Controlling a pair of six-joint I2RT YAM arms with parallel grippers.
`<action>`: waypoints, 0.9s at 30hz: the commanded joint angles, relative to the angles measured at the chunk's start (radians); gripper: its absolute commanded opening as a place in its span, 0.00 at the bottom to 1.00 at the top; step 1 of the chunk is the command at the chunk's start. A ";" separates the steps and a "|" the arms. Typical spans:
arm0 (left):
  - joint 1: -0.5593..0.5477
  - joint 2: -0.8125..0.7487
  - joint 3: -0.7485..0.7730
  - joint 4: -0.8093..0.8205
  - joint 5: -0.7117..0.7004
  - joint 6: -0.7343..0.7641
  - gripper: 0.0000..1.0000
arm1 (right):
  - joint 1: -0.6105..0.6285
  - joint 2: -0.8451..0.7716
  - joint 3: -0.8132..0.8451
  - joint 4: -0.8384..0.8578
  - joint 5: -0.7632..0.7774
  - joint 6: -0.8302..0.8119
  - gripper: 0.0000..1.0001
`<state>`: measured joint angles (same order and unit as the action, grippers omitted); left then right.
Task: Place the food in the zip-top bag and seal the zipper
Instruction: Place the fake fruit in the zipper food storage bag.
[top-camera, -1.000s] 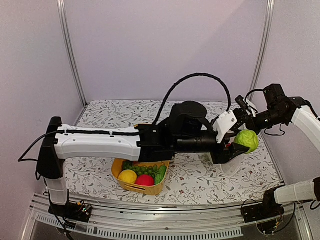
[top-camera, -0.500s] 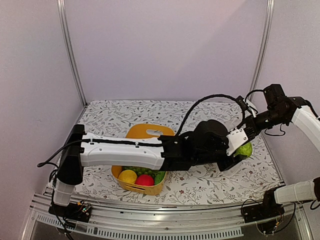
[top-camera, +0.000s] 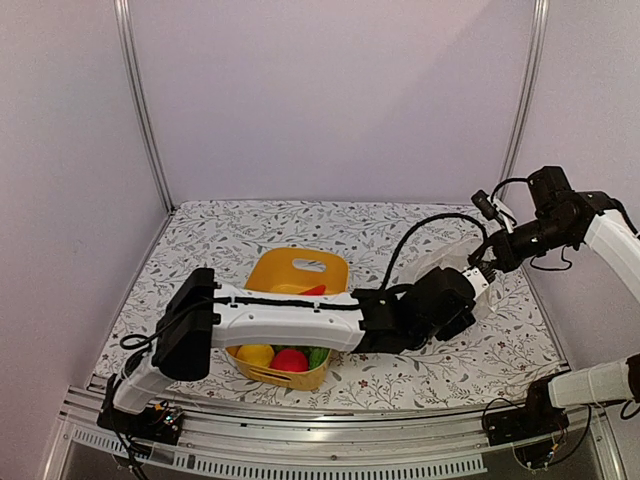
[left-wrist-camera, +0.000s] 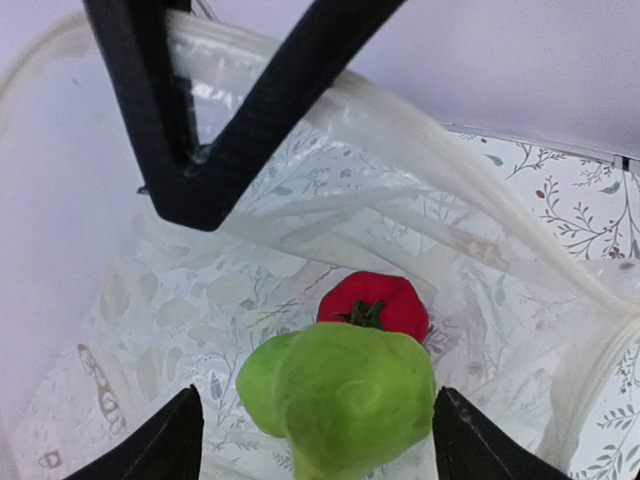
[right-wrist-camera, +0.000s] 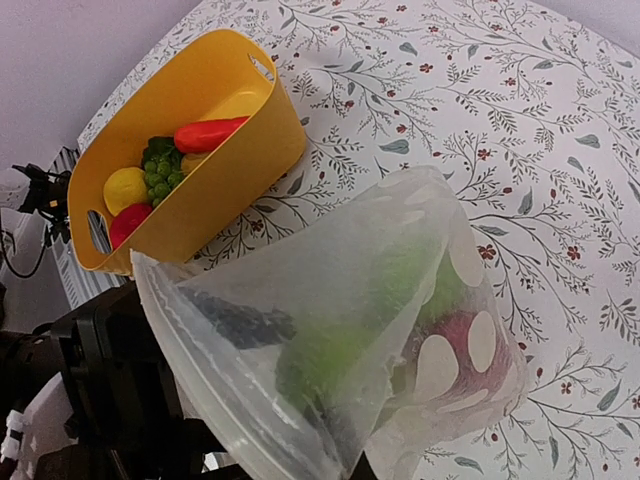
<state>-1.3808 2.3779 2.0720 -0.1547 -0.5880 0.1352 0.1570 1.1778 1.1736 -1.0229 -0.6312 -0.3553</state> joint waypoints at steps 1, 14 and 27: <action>-0.009 0.015 0.062 -0.066 -0.114 -0.046 0.82 | 0.006 0.013 0.027 -0.006 0.010 0.016 0.00; -0.064 -0.452 -0.378 0.233 0.342 -0.041 0.83 | 0.005 0.035 0.022 0.017 0.028 0.017 0.00; -0.074 -0.517 -0.414 -0.156 0.563 0.121 0.67 | 0.006 0.037 0.012 0.008 0.004 0.016 0.00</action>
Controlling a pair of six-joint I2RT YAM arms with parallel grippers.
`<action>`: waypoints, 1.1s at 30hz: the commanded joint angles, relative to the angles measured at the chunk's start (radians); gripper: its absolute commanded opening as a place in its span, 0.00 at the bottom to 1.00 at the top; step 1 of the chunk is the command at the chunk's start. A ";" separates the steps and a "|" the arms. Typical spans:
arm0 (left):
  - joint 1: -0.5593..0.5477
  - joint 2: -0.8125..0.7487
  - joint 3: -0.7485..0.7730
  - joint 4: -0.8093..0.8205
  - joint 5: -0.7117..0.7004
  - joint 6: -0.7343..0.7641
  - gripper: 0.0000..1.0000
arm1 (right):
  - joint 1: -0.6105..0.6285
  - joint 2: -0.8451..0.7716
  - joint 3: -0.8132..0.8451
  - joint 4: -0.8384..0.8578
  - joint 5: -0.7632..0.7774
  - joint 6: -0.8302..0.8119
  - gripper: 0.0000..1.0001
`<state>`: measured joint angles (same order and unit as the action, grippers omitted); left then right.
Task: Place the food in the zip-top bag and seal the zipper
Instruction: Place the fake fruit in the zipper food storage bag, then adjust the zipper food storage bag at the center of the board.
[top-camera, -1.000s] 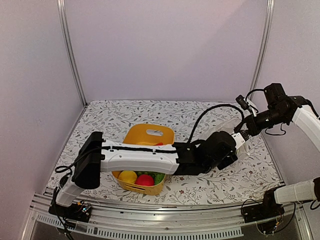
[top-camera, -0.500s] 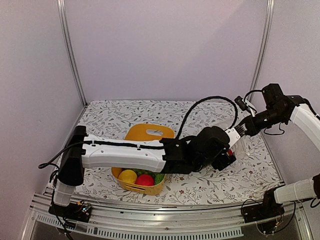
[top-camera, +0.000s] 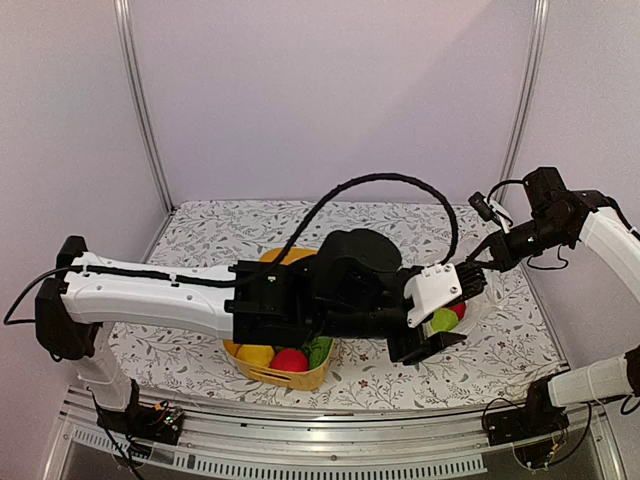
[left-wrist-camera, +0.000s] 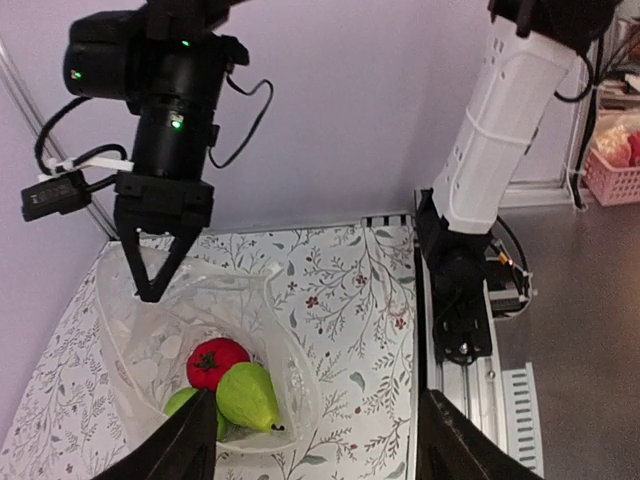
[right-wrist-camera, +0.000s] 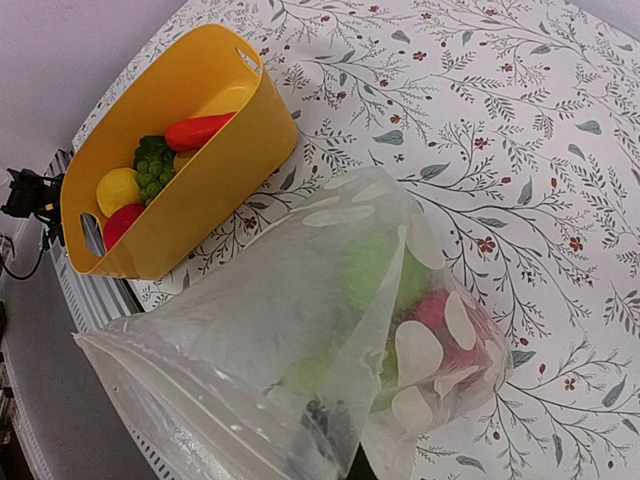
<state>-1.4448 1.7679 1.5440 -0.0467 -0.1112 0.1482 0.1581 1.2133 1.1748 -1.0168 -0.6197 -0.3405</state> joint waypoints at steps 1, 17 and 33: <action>-0.013 0.123 0.151 -0.294 0.087 0.122 0.66 | 0.004 -0.001 0.008 0.003 -0.002 -0.001 0.00; 0.015 0.545 0.604 -0.468 -0.172 0.014 0.58 | 0.006 -0.010 0.004 0.005 0.021 -0.004 0.00; 0.068 0.581 0.594 -0.401 -0.196 0.015 0.14 | 0.008 -0.010 0.003 -0.019 0.057 -0.042 0.02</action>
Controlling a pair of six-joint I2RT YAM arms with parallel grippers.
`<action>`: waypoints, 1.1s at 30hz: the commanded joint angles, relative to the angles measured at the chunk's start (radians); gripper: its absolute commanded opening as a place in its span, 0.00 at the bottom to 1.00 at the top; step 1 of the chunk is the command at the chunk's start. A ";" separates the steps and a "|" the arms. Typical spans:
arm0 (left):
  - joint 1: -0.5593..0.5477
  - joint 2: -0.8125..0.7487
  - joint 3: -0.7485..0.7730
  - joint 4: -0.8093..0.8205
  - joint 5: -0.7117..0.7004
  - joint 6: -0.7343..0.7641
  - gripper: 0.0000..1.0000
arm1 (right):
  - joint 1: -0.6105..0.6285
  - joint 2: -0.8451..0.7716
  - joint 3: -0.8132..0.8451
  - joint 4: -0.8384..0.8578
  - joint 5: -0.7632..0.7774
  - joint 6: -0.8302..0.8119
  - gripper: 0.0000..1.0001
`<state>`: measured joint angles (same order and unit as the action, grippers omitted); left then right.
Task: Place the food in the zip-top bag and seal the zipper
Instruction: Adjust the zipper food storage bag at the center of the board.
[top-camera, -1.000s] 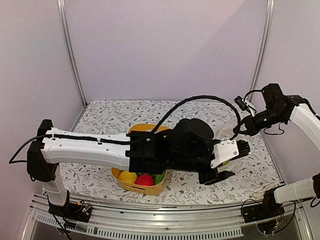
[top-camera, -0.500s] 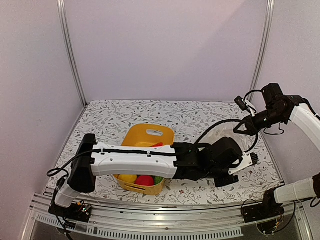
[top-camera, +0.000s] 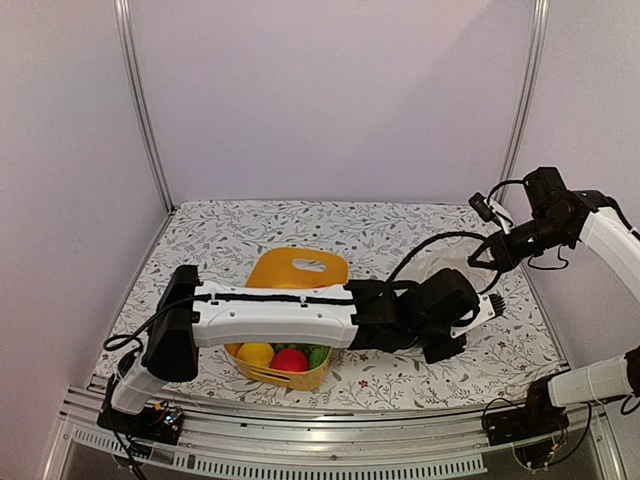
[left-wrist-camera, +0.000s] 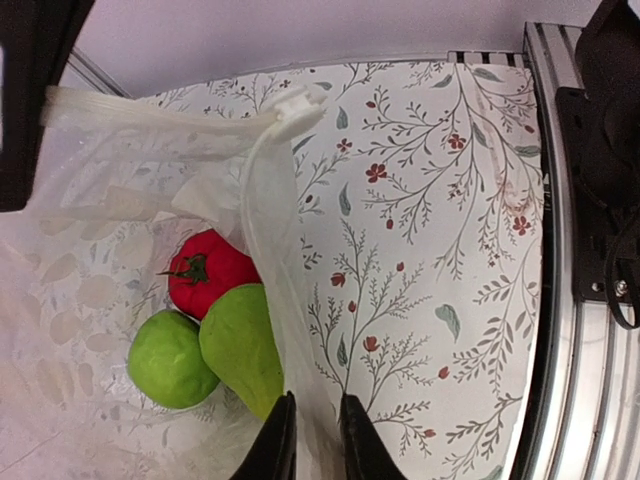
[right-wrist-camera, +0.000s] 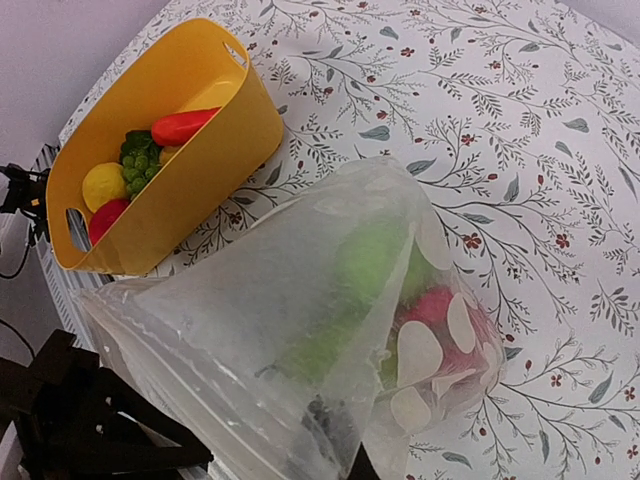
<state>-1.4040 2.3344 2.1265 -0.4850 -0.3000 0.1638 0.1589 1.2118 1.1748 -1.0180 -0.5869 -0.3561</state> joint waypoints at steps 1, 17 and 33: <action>0.030 0.014 0.011 0.045 -0.008 0.001 0.14 | 0.007 -0.010 0.000 -0.021 0.025 -0.036 0.02; 0.043 -0.057 -0.036 0.180 -0.001 -0.032 0.03 | 0.014 -0.091 -0.064 -0.010 0.143 -0.070 0.30; -0.006 -0.289 -0.219 0.279 -0.138 -0.042 0.62 | 0.015 -0.035 0.070 0.088 0.188 0.024 0.00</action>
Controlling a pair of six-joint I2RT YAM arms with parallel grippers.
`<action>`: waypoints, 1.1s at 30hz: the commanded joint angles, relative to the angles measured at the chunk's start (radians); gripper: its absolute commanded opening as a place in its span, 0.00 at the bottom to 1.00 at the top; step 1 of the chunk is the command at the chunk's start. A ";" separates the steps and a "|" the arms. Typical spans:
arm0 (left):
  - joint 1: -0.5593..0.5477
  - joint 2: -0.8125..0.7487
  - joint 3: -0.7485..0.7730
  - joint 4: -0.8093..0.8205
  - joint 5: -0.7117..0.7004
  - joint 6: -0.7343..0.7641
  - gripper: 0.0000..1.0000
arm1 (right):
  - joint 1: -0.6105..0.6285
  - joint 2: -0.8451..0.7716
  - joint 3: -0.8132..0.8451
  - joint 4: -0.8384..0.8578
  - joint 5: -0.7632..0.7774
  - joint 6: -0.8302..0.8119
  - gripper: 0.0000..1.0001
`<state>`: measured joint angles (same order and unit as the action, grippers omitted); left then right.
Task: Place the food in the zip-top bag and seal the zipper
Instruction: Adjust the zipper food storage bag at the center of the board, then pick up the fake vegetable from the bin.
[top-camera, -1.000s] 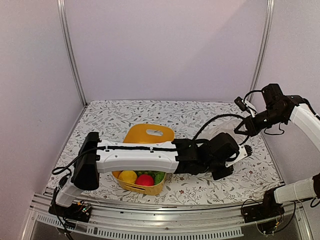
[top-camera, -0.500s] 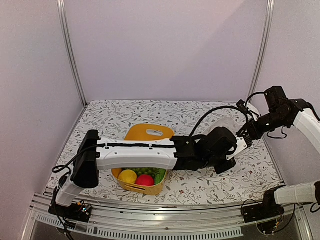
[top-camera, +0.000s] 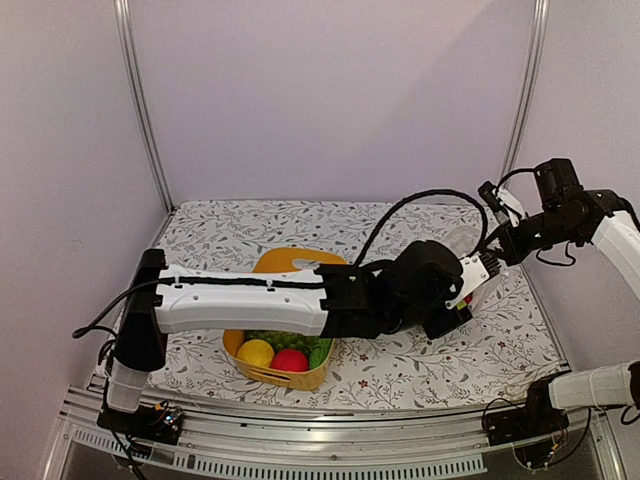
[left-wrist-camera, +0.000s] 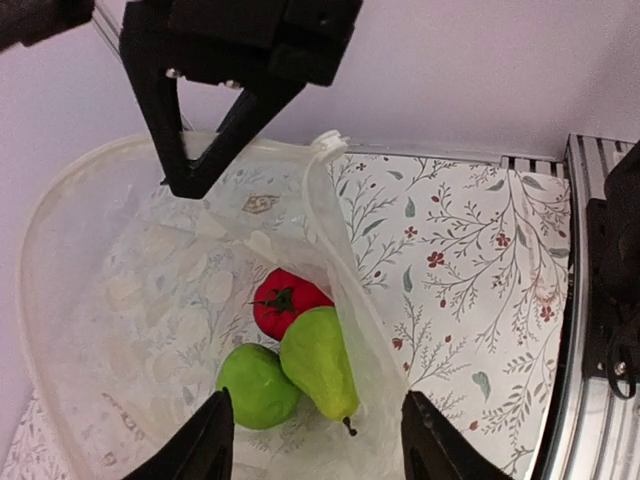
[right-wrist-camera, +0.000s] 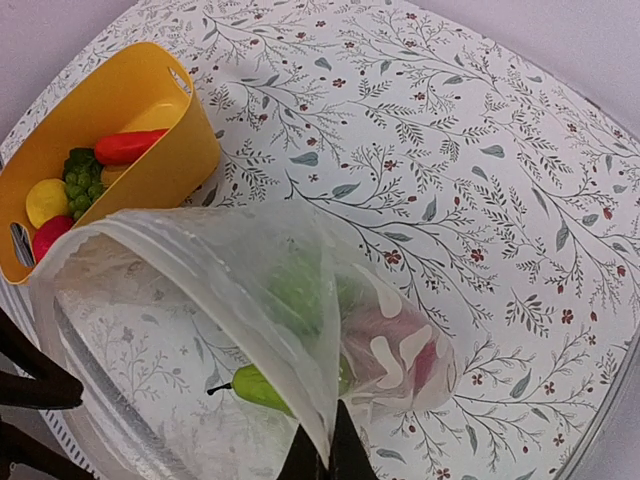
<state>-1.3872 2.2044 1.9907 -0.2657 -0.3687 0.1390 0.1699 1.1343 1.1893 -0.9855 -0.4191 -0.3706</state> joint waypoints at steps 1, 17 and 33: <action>-0.024 -0.208 -0.129 0.068 -0.075 -0.030 0.67 | 0.004 0.058 0.068 0.059 0.023 0.052 0.00; 0.156 -0.688 -0.815 -0.103 -0.155 -0.466 0.76 | -0.003 0.171 0.124 0.117 0.086 0.072 0.00; 0.337 -0.494 -0.753 -0.309 -0.037 -0.498 0.72 | -0.003 0.042 -0.043 0.084 -0.074 0.008 0.00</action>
<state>-1.1084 1.6722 1.1999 -0.5350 -0.4194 -0.3916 0.1692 1.1984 1.1614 -0.8928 -0.4622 -0.3412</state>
